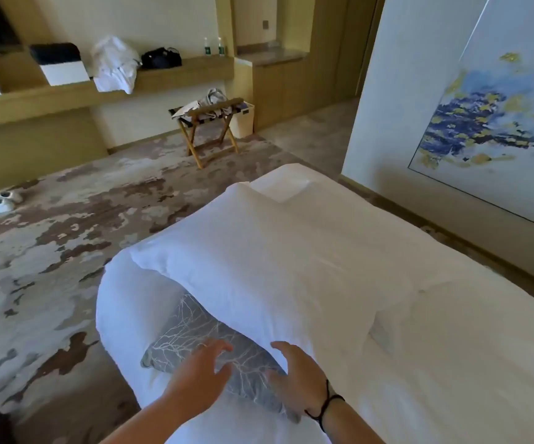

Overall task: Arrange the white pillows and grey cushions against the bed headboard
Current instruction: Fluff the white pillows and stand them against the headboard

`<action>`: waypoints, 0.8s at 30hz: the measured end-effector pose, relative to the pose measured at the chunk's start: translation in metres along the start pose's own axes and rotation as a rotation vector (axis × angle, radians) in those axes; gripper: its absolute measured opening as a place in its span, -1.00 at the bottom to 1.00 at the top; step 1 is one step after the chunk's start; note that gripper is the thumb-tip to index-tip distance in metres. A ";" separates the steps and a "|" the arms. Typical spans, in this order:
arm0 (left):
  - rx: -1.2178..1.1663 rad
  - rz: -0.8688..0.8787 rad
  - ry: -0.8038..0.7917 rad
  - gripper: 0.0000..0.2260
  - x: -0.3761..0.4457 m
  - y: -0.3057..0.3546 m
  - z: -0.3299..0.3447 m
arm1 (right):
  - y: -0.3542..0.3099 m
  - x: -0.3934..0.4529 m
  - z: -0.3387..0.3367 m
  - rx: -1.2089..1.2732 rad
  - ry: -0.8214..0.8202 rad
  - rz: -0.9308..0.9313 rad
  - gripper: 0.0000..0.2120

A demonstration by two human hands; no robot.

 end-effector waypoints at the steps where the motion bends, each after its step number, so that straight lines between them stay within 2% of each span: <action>1: 0.043 0.064 0.010 -0.73 0.023 -0.003 0.000 | 0.005 0.018 0.003 -0.047 0.015 -0.012 -0.44; 6: 0.475 0.324 0.112 -0.32 0.144 0.003 0.005 | 0.024 0.108 0.010 -0.401 0.016 0.077 -0.33; 9: 0.707 0.458 0.184 -0.09 0.207 0.008 0.003 | 0.035 0.157 0.010 -0.550 0.023 0.149 -0.12; 14: 0.813 0.618 0.142 0.06 0.280 0.022 0.002 | 0.061 0.199 0.017 -0.643 0.005 0.302 0.20; 16: 0.832 0.652 0.118 0.06 0.299 0.026 0.009 | 0.069 0.207 0.015 -0.689 -0.022 0.345 0.26; 19: 0.827 0.692 0.142 -0.11 0.314 0.034 0.013 | 0.075 0.220 0.011 -0.729 -0.045 0.383 0.27; 24: 0.816 0.804 0.238 -0.34 0.321 0.042 0.014 | 0.076 0.234 0.009 -0.743 -0.024 0.438 0.11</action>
Point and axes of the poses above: each hand's wrist, its own x-axis towards the middle knuckle, its own z-axis out of the palm, y = z × x, the point moved 5 cm from there along x, towards the middle knuckle, and after that the axes turned 15 degrees about -z, right-handed, at the moved point
